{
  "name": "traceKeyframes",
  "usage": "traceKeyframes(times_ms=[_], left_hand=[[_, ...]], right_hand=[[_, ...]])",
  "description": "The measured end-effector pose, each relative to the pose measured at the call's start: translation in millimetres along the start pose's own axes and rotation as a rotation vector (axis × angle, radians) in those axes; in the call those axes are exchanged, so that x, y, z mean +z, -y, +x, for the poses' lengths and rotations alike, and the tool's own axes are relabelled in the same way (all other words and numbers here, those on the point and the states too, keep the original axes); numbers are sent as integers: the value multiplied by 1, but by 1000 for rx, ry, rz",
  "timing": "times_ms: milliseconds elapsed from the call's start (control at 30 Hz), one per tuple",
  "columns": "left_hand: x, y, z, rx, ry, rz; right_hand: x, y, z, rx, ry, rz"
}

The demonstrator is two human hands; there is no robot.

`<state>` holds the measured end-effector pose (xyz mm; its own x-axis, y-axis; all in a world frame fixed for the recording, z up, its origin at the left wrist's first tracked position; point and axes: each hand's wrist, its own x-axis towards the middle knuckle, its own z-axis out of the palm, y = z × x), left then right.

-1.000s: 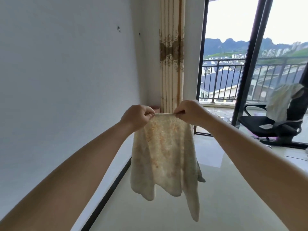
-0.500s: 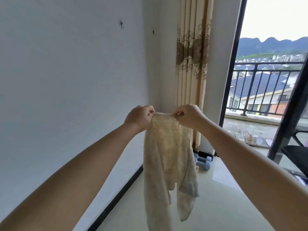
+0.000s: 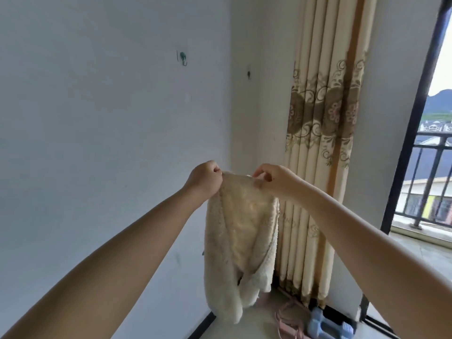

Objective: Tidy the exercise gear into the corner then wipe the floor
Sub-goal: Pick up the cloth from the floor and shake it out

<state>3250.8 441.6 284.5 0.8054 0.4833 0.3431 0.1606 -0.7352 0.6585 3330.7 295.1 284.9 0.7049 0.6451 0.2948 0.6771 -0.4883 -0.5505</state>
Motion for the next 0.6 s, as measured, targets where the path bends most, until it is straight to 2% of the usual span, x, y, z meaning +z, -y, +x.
traceKeyframes(times_ms=[100,267,433,600], left_hand=[[19,7,62,3,-61,13],[44,8,161,-6,-241,63],[53,11,248,57,-352,280],[35,21,312,47,-359,591]], right_hand=[[-7,-30,59,-132,3,33],[-16,-76,170,-411,-56,-50],[-29,-106,287,-590,-34,-97],[-36,-99,388,-748,-55,-179]])
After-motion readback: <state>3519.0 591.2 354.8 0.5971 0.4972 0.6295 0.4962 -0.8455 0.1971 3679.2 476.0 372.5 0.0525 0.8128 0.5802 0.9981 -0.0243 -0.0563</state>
